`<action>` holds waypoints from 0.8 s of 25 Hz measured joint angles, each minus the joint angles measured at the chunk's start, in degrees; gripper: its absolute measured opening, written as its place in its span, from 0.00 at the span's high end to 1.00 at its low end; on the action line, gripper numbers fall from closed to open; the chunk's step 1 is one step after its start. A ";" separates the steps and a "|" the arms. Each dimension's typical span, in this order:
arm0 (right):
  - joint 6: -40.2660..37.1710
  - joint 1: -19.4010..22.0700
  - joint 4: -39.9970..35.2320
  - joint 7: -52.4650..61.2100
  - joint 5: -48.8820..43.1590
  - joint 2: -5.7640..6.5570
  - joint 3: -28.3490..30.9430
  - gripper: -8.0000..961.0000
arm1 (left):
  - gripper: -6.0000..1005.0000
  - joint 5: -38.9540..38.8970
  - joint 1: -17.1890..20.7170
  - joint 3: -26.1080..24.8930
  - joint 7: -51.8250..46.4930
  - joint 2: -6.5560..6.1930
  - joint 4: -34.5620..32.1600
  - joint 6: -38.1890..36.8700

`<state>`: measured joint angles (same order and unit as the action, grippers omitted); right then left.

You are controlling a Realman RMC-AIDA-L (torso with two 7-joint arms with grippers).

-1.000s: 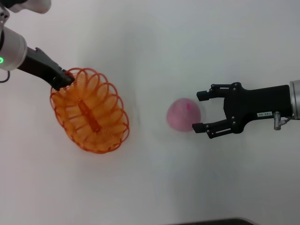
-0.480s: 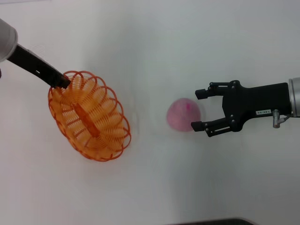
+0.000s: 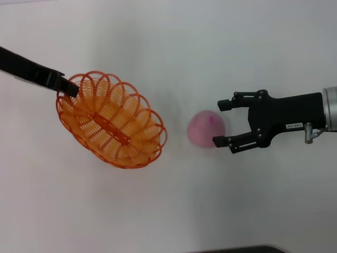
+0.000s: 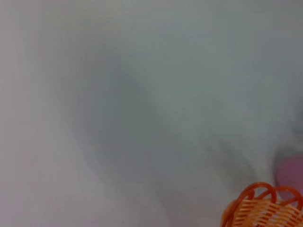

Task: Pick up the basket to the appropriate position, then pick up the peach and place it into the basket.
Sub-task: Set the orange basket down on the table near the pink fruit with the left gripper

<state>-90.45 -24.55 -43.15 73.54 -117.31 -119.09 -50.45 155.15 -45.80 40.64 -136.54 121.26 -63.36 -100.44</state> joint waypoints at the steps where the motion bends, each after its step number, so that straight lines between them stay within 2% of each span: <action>1: -0.03 0.00 0.00 -0.01 0.00 -0.02 0.00 0.04 | 0.93 -0.79 0.60 -0.84 -0.19 0.06 0.00 -0.46; 9: -0.37 -0.16 0.00 0.00 0.05 0.14 0.00 0.04 | 0.93 -6.67 6.76 -2.78 -4.34 0.55 -0.46 0.78; 13: -0.42 -0.14 -0.33 0.04 0.07 0.19 0.06 0.04 | 0.93 -7.14 9.41 -3.01 -6.51 1.77 -2.02 2.41; 16: -0.49 0.31 -2.21 0.10 0.07 -0.22 0.08 0.04 | 0.93 -8.53 11.08 -3.06 -8.43 2.79 -3.80 2.86; 20: -0.78 0.47 -2.74 0.22 0.12 -0.41 0.09 0.04 | 0.93 -12.69 14.13 -1.93 -11.23 3.14 -3.68 5.25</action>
<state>-91.23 -24.08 -45.89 73.76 -117.19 -119.50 -50.36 142.46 -31.68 38.70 -147.77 124.40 -67.03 -95.20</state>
